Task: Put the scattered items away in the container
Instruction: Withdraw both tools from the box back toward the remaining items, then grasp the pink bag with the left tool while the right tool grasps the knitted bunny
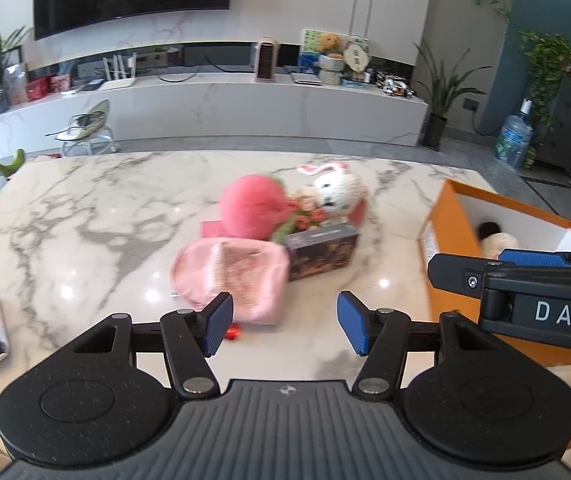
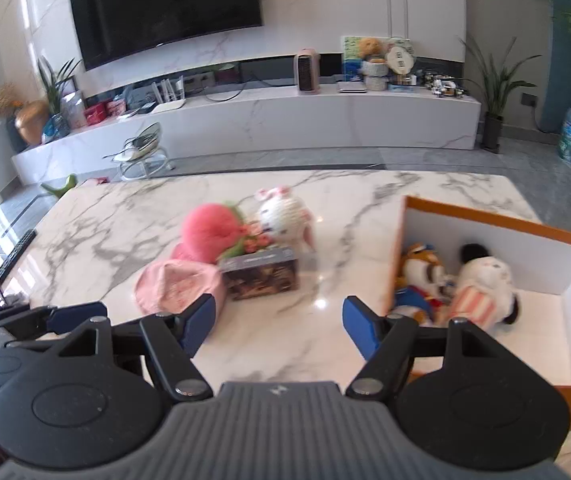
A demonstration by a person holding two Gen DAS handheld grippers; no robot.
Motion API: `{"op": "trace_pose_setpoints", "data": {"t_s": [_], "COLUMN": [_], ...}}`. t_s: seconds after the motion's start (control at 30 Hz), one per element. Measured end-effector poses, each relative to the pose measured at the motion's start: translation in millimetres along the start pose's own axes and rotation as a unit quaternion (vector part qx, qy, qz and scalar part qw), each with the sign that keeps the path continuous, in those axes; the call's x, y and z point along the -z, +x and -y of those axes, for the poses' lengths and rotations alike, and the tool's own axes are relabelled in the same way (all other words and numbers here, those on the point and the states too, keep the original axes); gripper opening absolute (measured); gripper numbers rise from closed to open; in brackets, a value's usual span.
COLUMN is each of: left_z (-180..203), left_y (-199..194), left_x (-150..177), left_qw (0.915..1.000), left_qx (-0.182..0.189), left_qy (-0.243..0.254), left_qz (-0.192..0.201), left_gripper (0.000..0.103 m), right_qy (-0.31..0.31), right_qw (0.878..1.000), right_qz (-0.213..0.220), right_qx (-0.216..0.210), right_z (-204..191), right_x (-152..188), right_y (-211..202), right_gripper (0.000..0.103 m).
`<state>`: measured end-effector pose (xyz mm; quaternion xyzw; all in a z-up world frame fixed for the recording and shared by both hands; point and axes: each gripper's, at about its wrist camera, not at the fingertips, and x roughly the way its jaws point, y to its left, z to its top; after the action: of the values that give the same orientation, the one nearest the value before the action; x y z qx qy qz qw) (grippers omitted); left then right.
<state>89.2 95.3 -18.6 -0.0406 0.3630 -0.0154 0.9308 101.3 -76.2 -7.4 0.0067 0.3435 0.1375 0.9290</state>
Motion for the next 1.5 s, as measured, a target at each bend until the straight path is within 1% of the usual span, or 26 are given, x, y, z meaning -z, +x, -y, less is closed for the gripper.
{"op": "trace_pose_setpoints", "data": {"t_s": [0.13,0.23,0.37,0.53,0.8,0.93,1.0,1.2,1.23,1.3,1.5], "left_z": [-19.5,-31.0,-44.7,-52.4,-59.8,-63.8,-65.3,-64.3,-64.6,-65.6,-71.7], "left_y": [4.9,10.9,18.1,29.3,56.2,64.8,69.0,82.9,85.0,90.0,112.5], "left_x": [7.3,12.6,15.0,12.2,9.9,7.1,5.3,-1.8,-3.7,-7.2,-20.1], "left_qw": [0.9999,0.9996,0.9990,0.9984,0.9965,0.9965,0.9967,0.9969,0.9968,0.9963,0.9938], "left_qx": [-0.006,-0.017,-0.021,-0.035,-0.049,-0.045,-0.035,-0.017,-0.013,-0.005,-0.013], "left_qy": [-0.013,-0.018,-0.035,-0.038,-0.034,-0.036,-0.037,-0.040,-0.043,-0.052,-0.072], "left_qz": [-0.005,-0.010,-0.015,-0.022,-0.059,-0.061,-0.062,-0.066,-0.066,-0.068,-0.084], "left_gripper": [0.068,0.068,0.068,0.068,0.068,0.068,0.068,0.068,0.068,0.073,0.074], "right_qy": [-0.005,-0.018,-0.034,-0.043,-0.058,-0.057,-0.058,-0.055,-0.056,-0.056,-0.056], "right_qw": [1.000,1.000,0.999,0.998,0.996,0.995,0.995,0.994,0.994,0.994,0.995], "right_qz": [-0.007,-0.010,-0.020,-0.043,-0.069,-0.080,-0.083,-0.093,-0.095,-0.095,-0.086], "right_qx": [-0.014,-0.011,-0.002,0.003,0.010,0.007,0.007,-0.002,-0.003,-0.005,-0.002], "right_z": [-17.8,-29.3,-38.2,-42.7,-43.8,-41.5,-40.8,-37.3,-37.3,-36.0,-29.1], "right_x": [6.4,9.9,12.8,16.3,16.0,12.7,11.2,5.6,5.0,2.5,-13.6], "right_y": [11.5,20.6,33.5,52.8,84.5,98.9,105.5,123.1,125.5,129.5,139.3], "right_gripper": [0.073,0.073,0.073,0.073,0.073,0.072,0.071,0.062,0.059,0.056,0.056]}}
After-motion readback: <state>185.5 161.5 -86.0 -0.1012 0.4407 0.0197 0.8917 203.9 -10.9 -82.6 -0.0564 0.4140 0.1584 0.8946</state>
